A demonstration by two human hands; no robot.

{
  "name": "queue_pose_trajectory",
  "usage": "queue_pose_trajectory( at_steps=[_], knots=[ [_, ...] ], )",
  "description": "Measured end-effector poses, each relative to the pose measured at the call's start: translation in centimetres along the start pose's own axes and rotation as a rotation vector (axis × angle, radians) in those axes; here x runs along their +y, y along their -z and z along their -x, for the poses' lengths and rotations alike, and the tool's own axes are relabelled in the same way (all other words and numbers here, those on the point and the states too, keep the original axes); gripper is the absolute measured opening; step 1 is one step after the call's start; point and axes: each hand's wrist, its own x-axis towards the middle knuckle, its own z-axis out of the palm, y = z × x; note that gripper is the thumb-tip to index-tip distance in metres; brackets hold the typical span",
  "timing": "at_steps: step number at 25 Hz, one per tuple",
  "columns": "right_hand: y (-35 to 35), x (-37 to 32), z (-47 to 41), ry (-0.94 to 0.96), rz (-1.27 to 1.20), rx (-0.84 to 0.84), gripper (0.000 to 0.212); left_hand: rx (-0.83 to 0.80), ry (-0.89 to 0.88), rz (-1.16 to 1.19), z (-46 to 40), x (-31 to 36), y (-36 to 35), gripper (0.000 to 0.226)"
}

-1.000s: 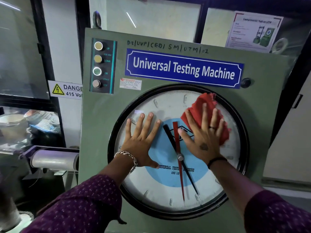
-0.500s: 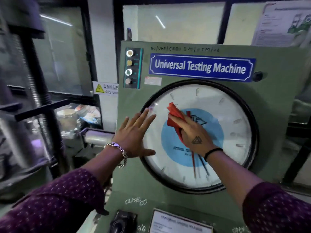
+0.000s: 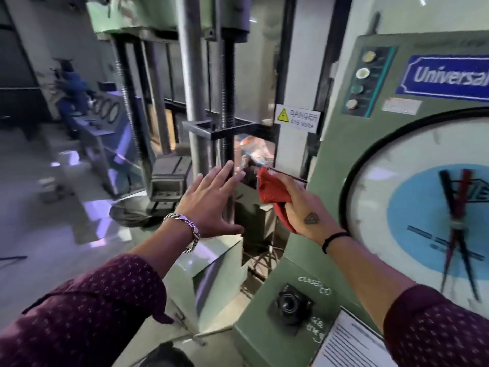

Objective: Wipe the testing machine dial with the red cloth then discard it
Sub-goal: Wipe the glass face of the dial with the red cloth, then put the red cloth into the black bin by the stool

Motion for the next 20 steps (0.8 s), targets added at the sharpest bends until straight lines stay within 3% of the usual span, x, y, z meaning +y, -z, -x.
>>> queue_pose_trajectory(
  at_steps=[5,8,14,20],
  knots=[
    [-12.4,-8.2,-4.4,0.120,-0.013,-0.158,0.075,0.009,0.221,0.019,8.2,-12.9,-1.5,0.132],
    [-14.8,-9.5,-4.8,0.019,-0.105,-0.163,0.075,0.004,0.231,0.018,9.9,-15.2,-2.1,0.135],
    [-27.2,-15.0,-3.8,0.002,-0.175,-0.326,0.072,-0.121,0.365,0.034,17.6,-24.9,-6.3,0.139],
    [-38.7,-16.5,-1.6,-0.068,-0.196,-0.450,0.069,-0.238,0.455,0.102,24.2,-29.7,-12.9,0.140]
  ],
)
